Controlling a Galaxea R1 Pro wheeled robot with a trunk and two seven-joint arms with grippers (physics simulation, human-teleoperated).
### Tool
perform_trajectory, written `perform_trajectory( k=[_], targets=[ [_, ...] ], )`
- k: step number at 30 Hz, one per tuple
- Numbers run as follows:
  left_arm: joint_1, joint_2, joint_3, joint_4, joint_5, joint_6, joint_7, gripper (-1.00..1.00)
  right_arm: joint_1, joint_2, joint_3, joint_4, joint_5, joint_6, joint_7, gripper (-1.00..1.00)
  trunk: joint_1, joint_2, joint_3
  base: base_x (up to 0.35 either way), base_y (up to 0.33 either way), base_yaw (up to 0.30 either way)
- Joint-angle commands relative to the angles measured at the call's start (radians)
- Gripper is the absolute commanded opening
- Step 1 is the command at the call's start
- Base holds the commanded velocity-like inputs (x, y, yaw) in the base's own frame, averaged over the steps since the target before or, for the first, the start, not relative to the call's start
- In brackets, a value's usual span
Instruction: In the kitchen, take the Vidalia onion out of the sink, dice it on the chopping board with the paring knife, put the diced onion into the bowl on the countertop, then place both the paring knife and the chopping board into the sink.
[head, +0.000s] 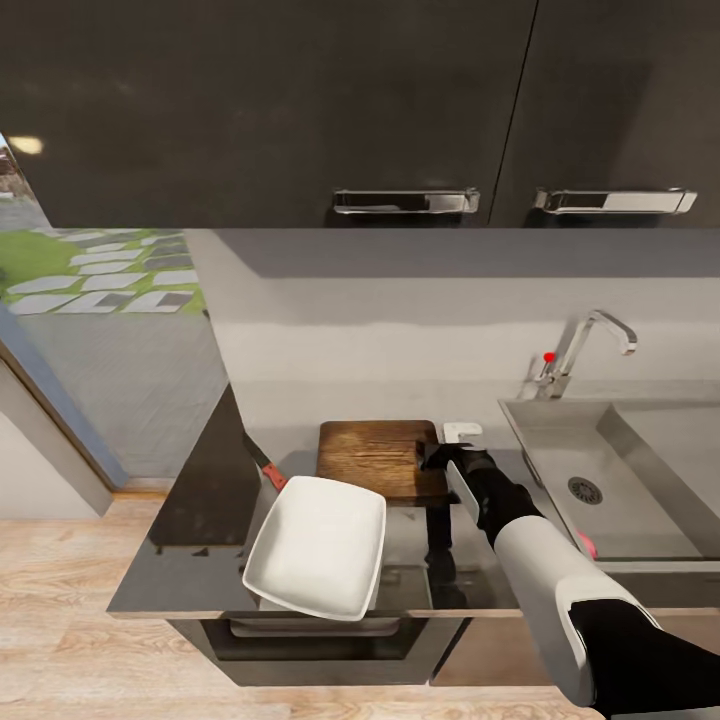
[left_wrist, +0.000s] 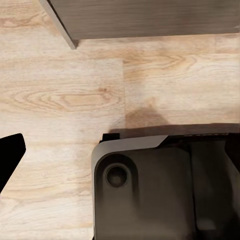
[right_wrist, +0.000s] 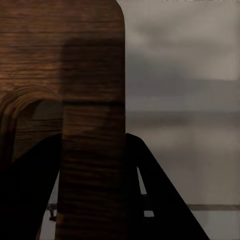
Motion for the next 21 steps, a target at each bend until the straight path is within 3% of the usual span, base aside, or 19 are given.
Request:
perform_trajectory(
  k=[1, 21],
  targets=[
    [0.0, 0.001, -0.002, -0.001, -0.001, -0.001, 0.0, 1.0, -0.001, 0.0, 0.002, -0.002, 0.0, 0.006, -0.004, -1.0, 0.001, -0.002, -0.002, 0.001, -0.035, 0.0],
    [0.0, -0.001, -0.007, -0.002, -0.001, -0.002, 0.0, 1.0, -0.001, 0.0, 0.002, -0.003, -0.003, 0.007, -0.002, -1.0, 0.001, -0.002, 0.016, -0.01, -0.279, -0.095]
  ],
)
